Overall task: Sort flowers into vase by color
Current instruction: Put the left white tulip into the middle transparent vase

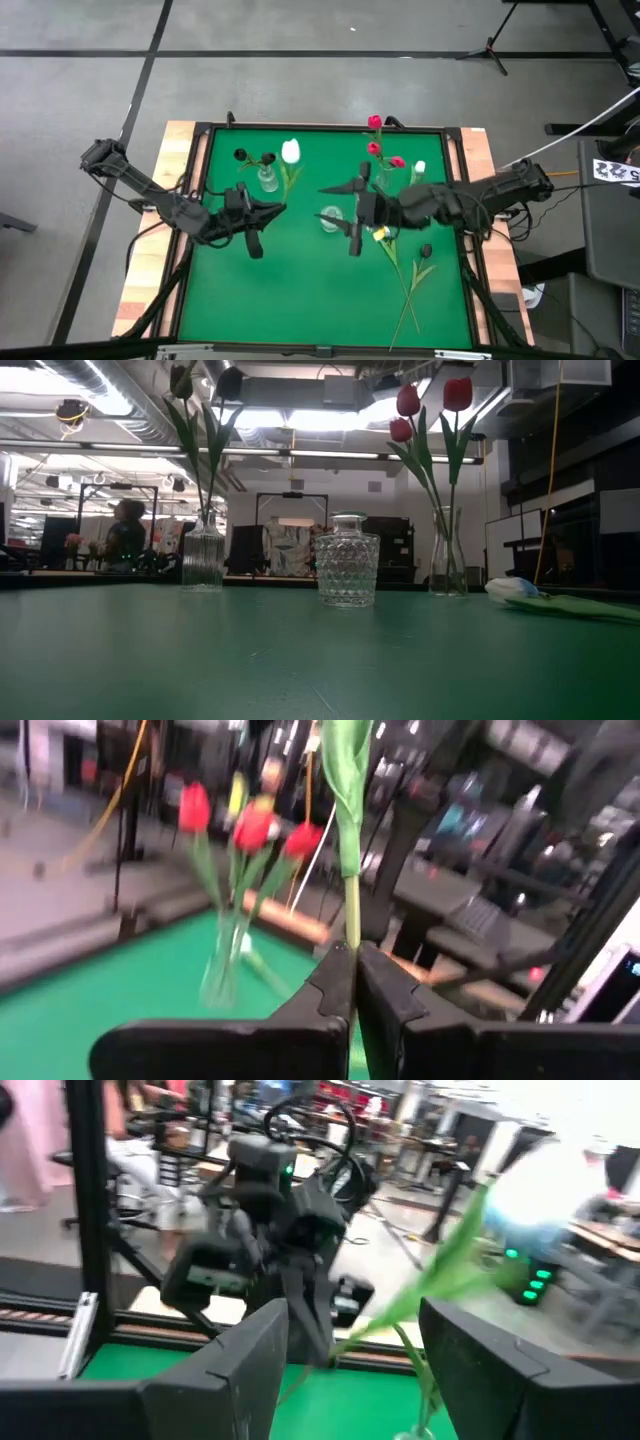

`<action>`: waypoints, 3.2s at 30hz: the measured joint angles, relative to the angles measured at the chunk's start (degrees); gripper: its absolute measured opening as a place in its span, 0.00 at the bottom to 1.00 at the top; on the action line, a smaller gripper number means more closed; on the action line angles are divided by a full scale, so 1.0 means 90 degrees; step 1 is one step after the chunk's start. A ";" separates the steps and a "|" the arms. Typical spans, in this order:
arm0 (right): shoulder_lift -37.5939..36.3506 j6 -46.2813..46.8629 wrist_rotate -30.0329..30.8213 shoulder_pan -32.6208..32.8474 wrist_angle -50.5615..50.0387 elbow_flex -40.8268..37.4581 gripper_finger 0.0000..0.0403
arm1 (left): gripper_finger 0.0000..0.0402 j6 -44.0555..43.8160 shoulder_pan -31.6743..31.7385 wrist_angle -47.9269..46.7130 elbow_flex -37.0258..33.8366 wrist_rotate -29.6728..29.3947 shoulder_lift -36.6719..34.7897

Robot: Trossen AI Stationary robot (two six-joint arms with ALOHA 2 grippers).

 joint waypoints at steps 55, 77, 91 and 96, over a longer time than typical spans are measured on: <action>0.1331 0.0384 -0.0993 -0.1280 0.3002 0.0000 0.56 | 0.01 0.2931 0.1124 0.2205 0.0005 0.1550 0.0078; 0.1331 0.0315 -0.1091 -0.1327 0.2911 -0.0012 0.03 | 0.06 0.3052 0.1185 0.1651 0.0015 0.1510 0.0048; 0.0396 -0.0532 0.0855 -0.0692 0.2123 0.0001 0.01 | 0.47 0.1601 0.0560 -0.0716 -0.0005 0.1763 -0.1037; 0.0148 0.0087 0.1662 -0.0038 0.1469 -0.0029 0.01 | 0.50 0.0708 0.0431 -0.1319 -0.0005 0.1710 -0.1457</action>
